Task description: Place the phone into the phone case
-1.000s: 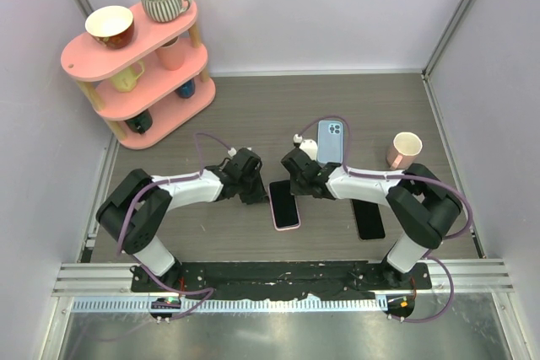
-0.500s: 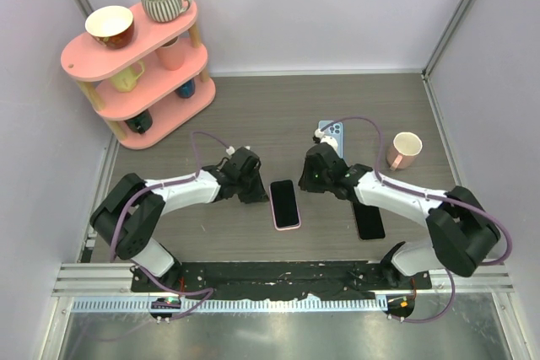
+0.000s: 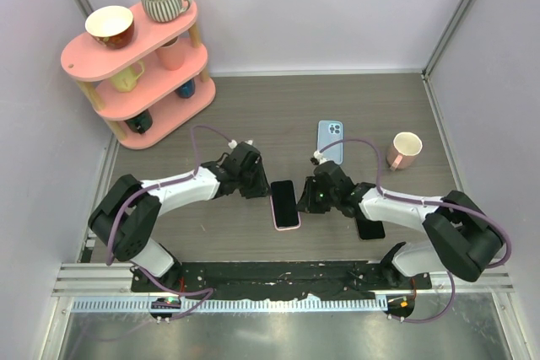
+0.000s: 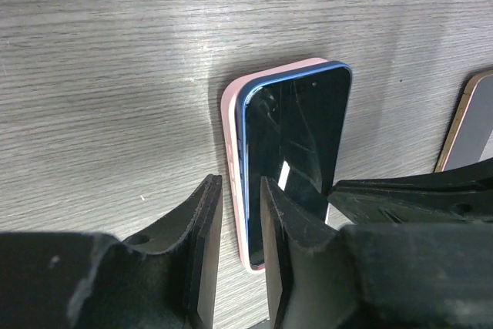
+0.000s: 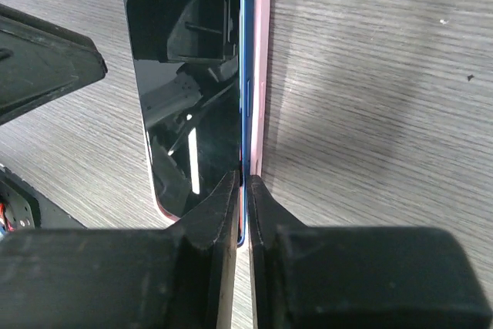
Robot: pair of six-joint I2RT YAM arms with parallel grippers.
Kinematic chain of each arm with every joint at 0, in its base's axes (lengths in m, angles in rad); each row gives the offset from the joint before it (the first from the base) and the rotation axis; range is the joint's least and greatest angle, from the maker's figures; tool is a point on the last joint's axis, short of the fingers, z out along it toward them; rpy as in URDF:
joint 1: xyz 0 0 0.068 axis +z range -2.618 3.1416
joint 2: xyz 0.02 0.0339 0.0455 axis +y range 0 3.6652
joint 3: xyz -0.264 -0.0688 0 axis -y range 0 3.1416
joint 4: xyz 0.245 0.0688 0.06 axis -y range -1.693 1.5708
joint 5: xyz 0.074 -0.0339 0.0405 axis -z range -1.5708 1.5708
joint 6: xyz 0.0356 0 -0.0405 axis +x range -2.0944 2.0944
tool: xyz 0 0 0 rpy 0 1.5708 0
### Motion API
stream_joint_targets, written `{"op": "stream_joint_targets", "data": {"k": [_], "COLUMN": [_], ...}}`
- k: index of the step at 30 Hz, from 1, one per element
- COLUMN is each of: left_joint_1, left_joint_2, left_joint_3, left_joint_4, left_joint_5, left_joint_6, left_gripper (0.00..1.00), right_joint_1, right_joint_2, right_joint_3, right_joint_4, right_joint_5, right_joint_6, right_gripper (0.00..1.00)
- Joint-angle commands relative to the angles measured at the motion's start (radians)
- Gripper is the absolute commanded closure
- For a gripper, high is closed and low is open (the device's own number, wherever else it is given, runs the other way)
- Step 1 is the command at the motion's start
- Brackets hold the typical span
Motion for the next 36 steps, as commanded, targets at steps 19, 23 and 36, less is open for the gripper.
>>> {"op": "stream_joint_targets", "data": {"k": [19, 23, 36], "left_joint_1": [-0.004, -0.004, 0.004], "left_joint_2": [0.079, 0.119, 0.145], "left_joint_3": [0.004, 0.033, -0.021], "left_joint_4": [0.113, 0.096, 0.109], "left_joint_5": [0.101, 0.113, 0.179], "left_joint_6": [0.059, 0.070, 0.016], "left_gripper": [0.58, 0.60, 0.80], "right_joint_1": [0.003, 0.003, 0.003], "right_joint_2": [-0.100, -0.061, 0.020], "right_joint_3": [0.003, 0.016, 0.040], "right_joint_4": [-0.010, 0.017, 0.097], "right_joint_5": [0.021, 0.010, -0.027], "right_joint_6": [-0.014, -0.045, -0.070], "right_gripper": [0.48, 0.40, 0.38]}}
